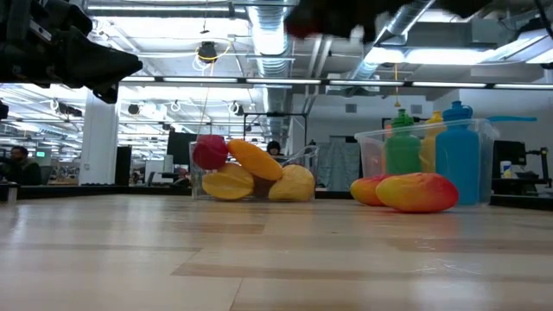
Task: Pick & Place Food Item
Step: Put the red pomegranate into the transparent bin, then put the bottom red mango into the transparent bin
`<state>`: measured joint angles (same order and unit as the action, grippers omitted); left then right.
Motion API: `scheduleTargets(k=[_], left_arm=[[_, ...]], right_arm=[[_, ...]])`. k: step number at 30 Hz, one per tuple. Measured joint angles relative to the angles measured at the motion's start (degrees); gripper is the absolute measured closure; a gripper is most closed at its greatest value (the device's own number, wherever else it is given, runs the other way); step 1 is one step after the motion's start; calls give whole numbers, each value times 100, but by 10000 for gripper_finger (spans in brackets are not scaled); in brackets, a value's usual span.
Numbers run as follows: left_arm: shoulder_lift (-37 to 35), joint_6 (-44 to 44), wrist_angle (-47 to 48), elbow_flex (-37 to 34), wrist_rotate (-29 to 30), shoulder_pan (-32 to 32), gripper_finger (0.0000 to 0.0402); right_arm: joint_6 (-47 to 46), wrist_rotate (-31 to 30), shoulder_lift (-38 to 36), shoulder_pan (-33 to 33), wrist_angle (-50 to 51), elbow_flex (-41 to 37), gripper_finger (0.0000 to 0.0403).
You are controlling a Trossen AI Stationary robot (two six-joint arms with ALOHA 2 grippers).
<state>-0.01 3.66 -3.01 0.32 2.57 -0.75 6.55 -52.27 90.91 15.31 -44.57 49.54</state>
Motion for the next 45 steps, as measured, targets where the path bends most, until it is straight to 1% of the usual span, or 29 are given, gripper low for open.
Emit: scheduleTargets(k=[2, 6, 8, 11, 15, 20, 25, 28, 31, 35, 45], left_arm=[[0, 0, 0, 0, -2, 0, 348], [0, 0, 0, 0, -2, 0, 348], [0, 0, 0, 0, -2, -1, 348], [0, 0, -2, 0, -2, 0, 348], [0, 0, -2, 0, -2, 0, 348], [0, 0, -7, 1, -3, -1, 348], [0, 0, -2, 2, -2, 0, 348], [0, 0, -2, 2, -2, -2, 348], [0, 0, -2, 2, -2, -1, 348], [0, 0, -2, 2, -3, 0, 348], [0, 0, 0, 2, -3, -1, 348]], right_arm=[[-326, 315, 0, -644, 347, 0, 224], [-1538, 1725, 15, -1985, 1303, 145, 226], [-1974, 2256, 115, -2529, 1912, 405, 224], [-2210, 2900, 369, -3077, 2874, 904, 222], [-2190, 3657, 974, -3414, 3750, 1824, 221], [-1923, 3784, 2004, -3421, 4621, 3190, 221], [-1839, 3777, 2955, -3457, 5928, 4565, 221], [-1798, 3744, 3362, -3471, 6539, 5249, 221], [-1723, 3746, 3664, -3456, 6863, 5777, 220], [-1701, 3766, 3873, -3453, 7060, 6165, 210], [-1630, 3848, 3877, -3455, 7124, 6177, 143]])
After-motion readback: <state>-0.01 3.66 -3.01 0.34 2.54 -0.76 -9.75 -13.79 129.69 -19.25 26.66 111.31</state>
